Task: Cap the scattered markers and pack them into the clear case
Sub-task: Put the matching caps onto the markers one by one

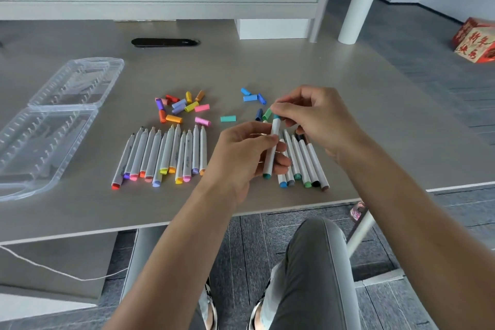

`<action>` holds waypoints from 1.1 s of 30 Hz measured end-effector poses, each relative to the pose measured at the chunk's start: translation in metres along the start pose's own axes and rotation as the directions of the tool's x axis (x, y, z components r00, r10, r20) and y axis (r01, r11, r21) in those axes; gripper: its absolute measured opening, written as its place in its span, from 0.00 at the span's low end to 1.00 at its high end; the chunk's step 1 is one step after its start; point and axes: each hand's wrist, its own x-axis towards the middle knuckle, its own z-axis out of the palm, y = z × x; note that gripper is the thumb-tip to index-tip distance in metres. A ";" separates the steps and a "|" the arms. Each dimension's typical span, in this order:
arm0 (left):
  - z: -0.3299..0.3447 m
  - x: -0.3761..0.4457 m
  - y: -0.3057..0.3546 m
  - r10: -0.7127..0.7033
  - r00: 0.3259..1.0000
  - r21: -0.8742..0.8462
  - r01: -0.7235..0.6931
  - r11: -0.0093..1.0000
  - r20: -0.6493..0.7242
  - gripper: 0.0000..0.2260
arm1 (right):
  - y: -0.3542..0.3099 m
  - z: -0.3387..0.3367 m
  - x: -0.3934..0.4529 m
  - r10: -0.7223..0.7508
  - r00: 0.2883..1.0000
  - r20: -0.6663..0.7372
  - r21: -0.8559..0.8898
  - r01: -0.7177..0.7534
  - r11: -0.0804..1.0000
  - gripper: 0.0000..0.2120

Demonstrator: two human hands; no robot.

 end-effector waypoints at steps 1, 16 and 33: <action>0.001 -0.001 0.000 0.003 1.000 0.004 -0.003 1.000 0.000 0.08 | -0.001 0.000 -0.002 -0.002 1.000 -0.002 0.003 0.002 1.000 0.06; -0.031 -0.031 0.000 0.127 0.985 0.114 -0.113 0.987 -0.115 0.10 | 0.012 0.019 0.012 0.050 0.999 -0.005 -0.354 -0.048 0.934 0.09; -0.058 -0.047 0.000 0.088 0.976 -0.028 -0.096 0.995 -0.201 0.11 | 0.017 0.042 0.008 -0.095 0.995 -0.013 -0.547 0.072 0.834 0.08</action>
